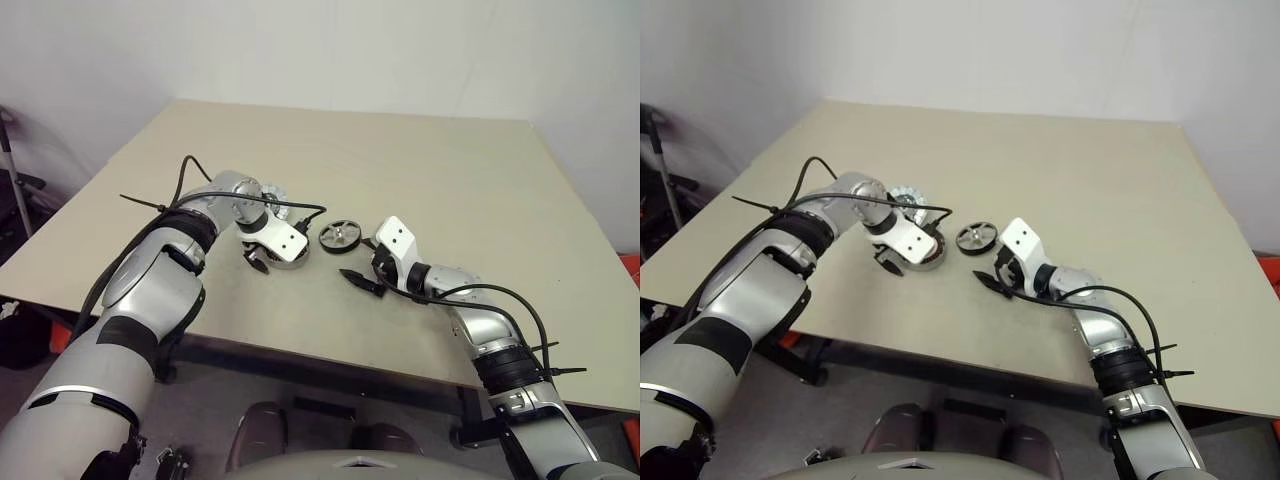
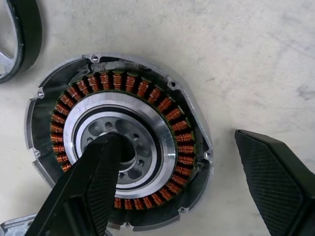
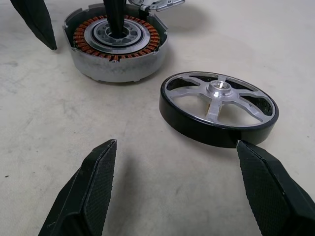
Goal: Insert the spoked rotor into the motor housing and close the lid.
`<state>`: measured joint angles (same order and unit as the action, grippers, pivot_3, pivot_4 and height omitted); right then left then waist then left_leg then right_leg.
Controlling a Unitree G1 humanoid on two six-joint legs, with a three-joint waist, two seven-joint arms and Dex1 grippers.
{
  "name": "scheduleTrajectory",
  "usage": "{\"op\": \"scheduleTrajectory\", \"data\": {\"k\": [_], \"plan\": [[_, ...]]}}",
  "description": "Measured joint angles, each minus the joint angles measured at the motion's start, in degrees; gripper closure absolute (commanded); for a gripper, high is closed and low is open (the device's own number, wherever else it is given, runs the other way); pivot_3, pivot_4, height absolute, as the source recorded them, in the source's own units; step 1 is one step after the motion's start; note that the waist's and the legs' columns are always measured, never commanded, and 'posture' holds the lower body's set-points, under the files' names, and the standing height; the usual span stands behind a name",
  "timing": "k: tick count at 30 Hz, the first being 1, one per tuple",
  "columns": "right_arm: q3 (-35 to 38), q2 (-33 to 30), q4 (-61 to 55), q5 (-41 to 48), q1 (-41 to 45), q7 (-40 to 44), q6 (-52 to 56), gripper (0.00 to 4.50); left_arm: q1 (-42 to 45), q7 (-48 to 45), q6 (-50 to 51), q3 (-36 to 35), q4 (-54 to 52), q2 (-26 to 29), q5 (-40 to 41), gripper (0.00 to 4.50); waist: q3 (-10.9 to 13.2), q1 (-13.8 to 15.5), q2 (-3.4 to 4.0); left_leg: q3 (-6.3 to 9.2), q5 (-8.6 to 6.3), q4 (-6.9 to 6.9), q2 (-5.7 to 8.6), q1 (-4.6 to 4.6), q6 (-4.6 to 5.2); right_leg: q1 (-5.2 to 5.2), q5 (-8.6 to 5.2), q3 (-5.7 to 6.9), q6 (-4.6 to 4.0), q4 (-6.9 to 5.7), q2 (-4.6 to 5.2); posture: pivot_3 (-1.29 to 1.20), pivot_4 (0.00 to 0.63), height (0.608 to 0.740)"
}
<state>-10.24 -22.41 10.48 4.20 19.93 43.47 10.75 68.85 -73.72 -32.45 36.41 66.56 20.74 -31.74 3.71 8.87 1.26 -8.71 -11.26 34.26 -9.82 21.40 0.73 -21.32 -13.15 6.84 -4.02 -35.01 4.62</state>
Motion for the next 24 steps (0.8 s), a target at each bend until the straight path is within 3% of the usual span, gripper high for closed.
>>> {"op": "scheduleTrajectory", "data": {"k": [5, 17, 20, 24], "plan": [[0.02, 0.04, -0.01, 0.02, 0.05, -0.02, 0.24, 0.09, 0.05, 2.20, 0.45, 0.04, 0.77, -0.61, -0.97, 1.82, 0.00, 0.01, 0.00, 0.00, 0.00, 0.00, 0.00, -0.01, 0.00, 0.01, 0.00, 0.00, 0.00, 0.00, 0.00, 0.00, 0.000, 0.740], [0.10, 0.05, -0.01, 0.02, 0.14, -0.08, 0.24, 0.09, 0.12, 2.96, -0.13, 0.02, 0.86, -0.78, -1.60, 1.82, 0.00, 0.07, 0.00, 0.01, 0.00, 0.00, 0.01, -0.02, 0.00, 0.03, 0.00, 0.00, 0.00, 0.00, 0.01, 0.00, 0.000, 0.740], [0.20, 0.04, -0.01, 0.02, 0.15, -0.08, 0.23, 0.09, 0.12, 2.56, -0.22, -0.20, 0.83, -0.83, -1.47, 2.21, 0.00, 0.08, 0.00, 0.01, 0.00, 0.00, 0.01, -0.01, 0.00, 0.02, 0.00, 0.00, 0.00, 0.01, 0.01, 0.00, 0.000, 0.740], [0.61, -0.55, 0.00, 0.03, 0.18, 0.07, 0.23, 0.09, -0.09, 0.31, -0.57, -1.12, -0.52, -2.19, 0.38, 2.21, 0.01, 0.37, -0.01, 0.01, -0.04, 0.00, 0.03, 0.10, 0.08, -0.02, 0.00, 0.01, 0.00, 0.05, 0.03, 0.00, 0.000, 0.740]]}}
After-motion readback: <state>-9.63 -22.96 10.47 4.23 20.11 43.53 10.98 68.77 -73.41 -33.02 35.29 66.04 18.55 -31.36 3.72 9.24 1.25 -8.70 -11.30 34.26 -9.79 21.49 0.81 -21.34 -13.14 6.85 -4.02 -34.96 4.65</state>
